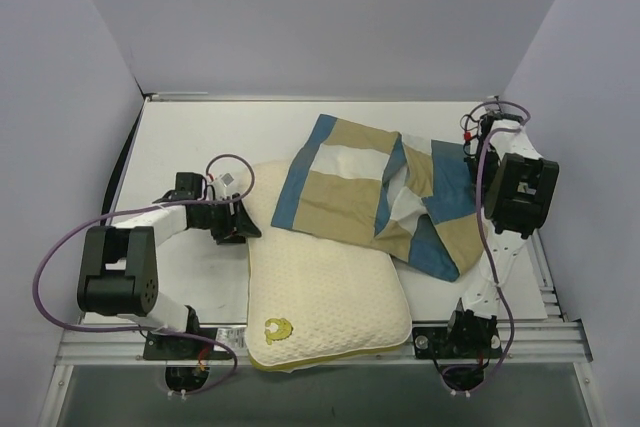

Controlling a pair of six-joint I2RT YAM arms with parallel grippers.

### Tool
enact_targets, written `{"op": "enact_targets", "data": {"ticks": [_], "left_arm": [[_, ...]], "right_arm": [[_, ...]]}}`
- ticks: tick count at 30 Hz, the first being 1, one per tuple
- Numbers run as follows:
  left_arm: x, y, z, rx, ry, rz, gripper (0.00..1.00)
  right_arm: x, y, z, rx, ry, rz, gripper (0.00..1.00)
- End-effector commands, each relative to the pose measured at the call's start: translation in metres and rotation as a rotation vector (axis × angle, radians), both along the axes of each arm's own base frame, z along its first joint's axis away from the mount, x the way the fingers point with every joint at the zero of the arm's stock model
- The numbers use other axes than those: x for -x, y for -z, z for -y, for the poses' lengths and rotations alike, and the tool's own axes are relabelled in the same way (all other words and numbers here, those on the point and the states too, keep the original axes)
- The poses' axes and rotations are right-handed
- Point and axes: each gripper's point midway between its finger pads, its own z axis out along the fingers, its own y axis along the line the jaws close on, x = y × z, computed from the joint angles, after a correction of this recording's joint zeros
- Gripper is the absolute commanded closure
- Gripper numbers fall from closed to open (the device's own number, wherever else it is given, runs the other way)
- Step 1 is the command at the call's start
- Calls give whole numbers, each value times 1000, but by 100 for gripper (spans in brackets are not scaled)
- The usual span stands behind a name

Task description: Put the pillow into the pillowcase

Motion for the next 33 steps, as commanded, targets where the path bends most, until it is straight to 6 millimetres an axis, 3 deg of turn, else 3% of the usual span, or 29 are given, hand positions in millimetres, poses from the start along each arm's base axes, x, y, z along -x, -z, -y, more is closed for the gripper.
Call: {"op": "enact_targets", "data": {"ticks": [1,2,3,5,6,7,9,10,11,12,13,14,16,17,18,19,20,22,23,24,25,27,28,30,31,33], "left_arm": [[-28,-7,6,37,10,68,43],[-36,-8,1,20,0,79,52],[-47,-11,-7,-9,-21,95,74],[-87,-30,-44,-76,-94,188,97],[-94,-30,-62,-150,-123,187,100],[-123,-49,-82,-222,-105,280,100],[-138,-57,-101,-318,-81,300,100],[-151,-54,-118,-413,-46,329,100],[-172,-73,-125,-464,-37,392,100],[-184,-79,-133,-508,-27,423,100],[-196,-69,-147,-600,-4,423,100],[-218,-89,-154,-651,-15,479,92],[-240,-86,-167,-728,-16,484,72],[-257,-113,-174,-767,-48,525,50],[-262,-119,-174,-769,-48,526,43],[-268,-123,-172,-770,-32,533,21],[-270,-132,-168,-765,-21,544,3],[-266,-155,-151,-758,23,575,3],[-259,-156,-141,-748,48,564,3],[-252,-153,-120,-715,95,562,3],[-244,-157,-113,-700,113,564,3],[-221,-151,-63,-644,237,566,2],[-204,-131,-50,-627,307,530,3],[-184,-114,-29,-598,392,501,3],[-165,-94,-13,-579,472,468,3],[-146,-74,-8,-576,535,410,2]], "right_arm": [[-2,-13,10,61,-45,-31,100],[-4,-11,14,72,-56,-37,100],[-11,-15,18,88,-60,-19,100],[-17,-15,28,122,-67,-19,100],[-22,-17,32,139,-82,-16,100],[-34,-25,40,179,-92,13,100],[-48,-26,50,224,-122,22,100],[-64,-33,53,257,-131,65,100],[-72,-35,60,299,-137,73,100],[-81,-39,62,322,-154,91,100],[-90,-39,64,348,-159,110,100],[-104,-52,65,387,-165,152,100],[-116,-63,63,418,-176,192,98],[-122,-69,55,419,-189,212,91],[-122,-73,50,414,-197,221,81],[-123,-76,43,404,-207,232,53],[-122,-93,35,394,-213,269,40],[-112,-91,11,320,-242,275,22],[-107,-109,3,300,-233,321,20],[-99,-102,-12,241,-249,314,18],[-92,-114,-21,213,-251,339,15],[-77,-107,-46,122,-262,332,14],[-69,-115,-54,94,-257,342,14],[-56,-110,-71,12,-228,322,14],[-42,-103,-82,-41,-225,278,15],[-27,-93,-93,-100,-196,223,18]]}}
